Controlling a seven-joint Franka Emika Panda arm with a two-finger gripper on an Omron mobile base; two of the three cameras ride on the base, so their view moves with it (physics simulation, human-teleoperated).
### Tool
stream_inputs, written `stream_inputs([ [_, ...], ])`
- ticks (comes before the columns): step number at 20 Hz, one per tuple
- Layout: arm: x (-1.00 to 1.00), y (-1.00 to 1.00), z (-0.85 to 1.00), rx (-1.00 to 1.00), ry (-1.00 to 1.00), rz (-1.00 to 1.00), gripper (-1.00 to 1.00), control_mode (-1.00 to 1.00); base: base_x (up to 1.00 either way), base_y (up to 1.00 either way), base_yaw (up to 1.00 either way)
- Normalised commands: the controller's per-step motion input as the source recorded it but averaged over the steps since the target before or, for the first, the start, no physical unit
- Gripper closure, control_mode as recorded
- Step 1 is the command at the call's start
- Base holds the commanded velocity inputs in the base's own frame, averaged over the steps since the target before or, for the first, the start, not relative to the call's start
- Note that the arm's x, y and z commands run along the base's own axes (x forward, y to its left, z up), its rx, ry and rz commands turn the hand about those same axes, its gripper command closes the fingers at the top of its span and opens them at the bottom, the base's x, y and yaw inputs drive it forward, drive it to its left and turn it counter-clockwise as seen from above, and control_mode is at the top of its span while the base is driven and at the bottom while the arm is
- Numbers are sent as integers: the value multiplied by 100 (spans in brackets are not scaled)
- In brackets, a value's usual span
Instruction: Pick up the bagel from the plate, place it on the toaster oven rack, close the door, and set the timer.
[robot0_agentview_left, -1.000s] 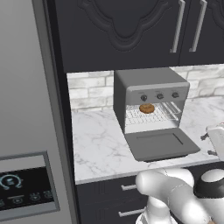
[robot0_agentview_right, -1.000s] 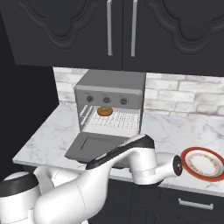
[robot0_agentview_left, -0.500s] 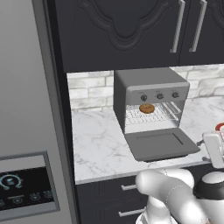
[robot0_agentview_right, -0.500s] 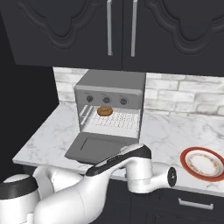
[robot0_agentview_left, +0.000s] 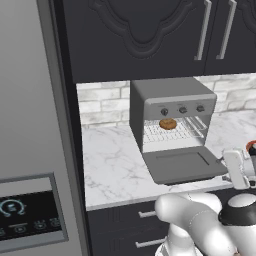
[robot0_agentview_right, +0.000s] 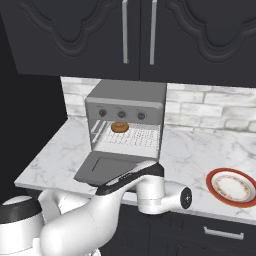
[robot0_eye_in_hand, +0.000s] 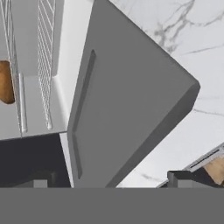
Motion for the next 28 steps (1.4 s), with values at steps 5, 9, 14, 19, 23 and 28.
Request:
stream_inputs([
  [5,15,0,-29,0,0,-7,-100,-100,0,0,0],
  [9,11,0,-26,0,0,-8,-100,-100,0,0,0],
  [14,17,0,-14,0,0,-6,-100,-100,0,0,0],
  [19,22,0,-1,1,0,-4,-100,-100,0,0,0],
  [23,21,2,0,1,-3,-2,-100,-100,0,0,0],
  [28,1,2,18,3,-19,0,-100,-100,0,0,0],
])
